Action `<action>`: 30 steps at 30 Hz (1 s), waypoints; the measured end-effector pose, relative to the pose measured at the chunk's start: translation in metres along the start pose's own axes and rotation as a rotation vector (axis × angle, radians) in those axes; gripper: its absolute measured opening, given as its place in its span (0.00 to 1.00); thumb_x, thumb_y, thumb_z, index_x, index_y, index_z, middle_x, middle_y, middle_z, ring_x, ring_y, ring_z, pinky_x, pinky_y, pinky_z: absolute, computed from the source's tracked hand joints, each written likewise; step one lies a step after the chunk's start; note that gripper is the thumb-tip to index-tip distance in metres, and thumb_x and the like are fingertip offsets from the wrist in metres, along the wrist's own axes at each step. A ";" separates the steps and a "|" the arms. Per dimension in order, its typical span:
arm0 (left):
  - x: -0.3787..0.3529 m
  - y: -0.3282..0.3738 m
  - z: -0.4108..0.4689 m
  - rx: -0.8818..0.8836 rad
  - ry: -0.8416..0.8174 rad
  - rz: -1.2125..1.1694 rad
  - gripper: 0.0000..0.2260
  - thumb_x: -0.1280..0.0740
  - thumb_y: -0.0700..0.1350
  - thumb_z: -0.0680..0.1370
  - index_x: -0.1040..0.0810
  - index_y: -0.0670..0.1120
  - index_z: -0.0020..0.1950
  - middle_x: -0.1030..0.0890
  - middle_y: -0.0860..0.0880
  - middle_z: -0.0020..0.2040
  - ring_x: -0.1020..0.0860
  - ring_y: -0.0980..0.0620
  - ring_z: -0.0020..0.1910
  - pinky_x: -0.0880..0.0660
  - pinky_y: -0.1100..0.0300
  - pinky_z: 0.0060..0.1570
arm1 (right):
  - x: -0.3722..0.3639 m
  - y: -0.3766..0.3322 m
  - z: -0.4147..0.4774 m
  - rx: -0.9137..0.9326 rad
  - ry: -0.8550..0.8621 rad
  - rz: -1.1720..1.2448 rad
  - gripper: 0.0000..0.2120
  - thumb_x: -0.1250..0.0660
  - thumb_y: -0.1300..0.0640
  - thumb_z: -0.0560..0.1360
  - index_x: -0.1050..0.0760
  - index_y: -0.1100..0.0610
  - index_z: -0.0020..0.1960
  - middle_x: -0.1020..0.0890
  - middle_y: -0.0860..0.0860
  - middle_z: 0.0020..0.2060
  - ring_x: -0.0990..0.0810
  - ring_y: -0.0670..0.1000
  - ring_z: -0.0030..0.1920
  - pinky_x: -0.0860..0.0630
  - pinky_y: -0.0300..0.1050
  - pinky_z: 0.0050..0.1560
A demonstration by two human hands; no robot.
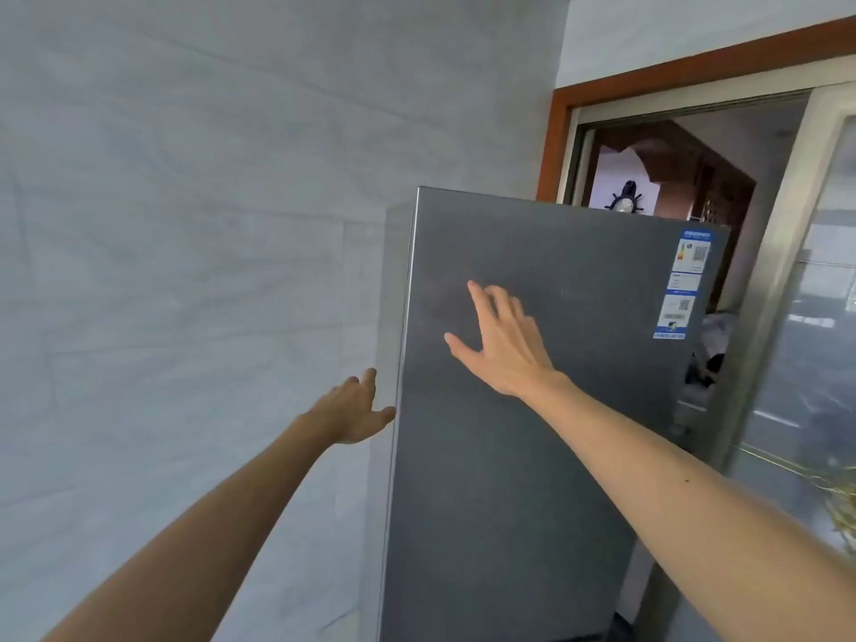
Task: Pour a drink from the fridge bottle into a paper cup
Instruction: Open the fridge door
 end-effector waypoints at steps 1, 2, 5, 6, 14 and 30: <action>-0.004 -0.001 0.007 -0.015 -0.027 -0.080 0.31 0.40 0.58 0.80 0.45 0.42 0.77 0.28 0.39 0.65 0.27 0.38 0.63 0.30 0.48 0.61 | -0.001 -0.002 0.010 0.013 0.086 -0.010 0.38 0.42 0.36 0.77 0.49 0.55 0.79 0.38 0.58 0.74 0.36 0.59 0.71 0.30 0.57 0.64; -0.008 -0.002 0.012 -0.031 -0.061 -0.138 0.34 0.40 0.59 0.81 0.49 0.43 0.79 0.30 0.38 0.69 0.29 0.38 0.66 0.32 0.48 0.65 | -0.002 -0.003 0.019 0.006 0.151 -0.025 0.38 0.42 0.36 0.77 0.49 0.55 0.79 0.40 0.59 0.75 0.38 0.60 0.73 0.33 0.58 0.67; -0.022 -0.001 0.030 -0.088 -0.085 -0.312 0.39 0.41 0.61 0.80 0.60 0.48 0.81 0.42 0.40 0.79 0.39 0.40 0.76 0.40 0.48 0.73 | -0.008 -0.005 0.043 0.020 0.238 -0.101 0.40 0.43 0.35 0.77 0.52 0.53 0.80 0.47 0.60 0.78 0.44 0.62 0.77 0.42 0.62 0.74; -0.025 0.001 0.035 -0.100 -0.072 -0.370 0.40 0.40 0.62 0.80 0.61 0.49 0.81 0.45 0.42 0.80 0.42 0.42 0.78 0.43 0.48 0.74 | -0.013 -0.007 0.050 0.030 0.250 -0.124 0.40 0.44 0.34 0.77 0.52 0.52 0.81 0.49 0.60 0.79 0.46 0.62 0.77 0.45 0.64 0.75; -0.051 0.026 0.048 -0.112 0.108 -0.729 0.36 0.38 0.53 0.81 0.56 0.49 0.81 0.39 0.46 0.76 0.39 0.45 0.75 0.39 0.55 0.70 | -0.055 -0.010 0.070 0.006 0.283 -0.182 0.43 0.43 0.32 0.75 0.55 0.51 0.81 0.55 0.60 0.80 0.56 0.63 0.79 0.50 0.67 0.75; -0.067 0.031 0.062 -0.061 0.295 -0.815 0.34 0.36 0.47 0.81 0.53 0.50 0.81 0.32 0.45 0.65 0.29 0.47 0.64 0.35 0.61 0.58 | -0.066 -0.006 0.075 0.004 0.361 -0.160 0.44 0.44 0.32 0.74 0.55 0.51 0.81 0.54 0.60 0.80 0.57 0.62 0.79 0.53 0.67 0.75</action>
Point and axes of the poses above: each hand's wrist, its own z-axis towards the middle knuckle, its own x-axis out of the back of the hand, y = z × x, the point moved 3 cm from there along z, towards the middle knuckle
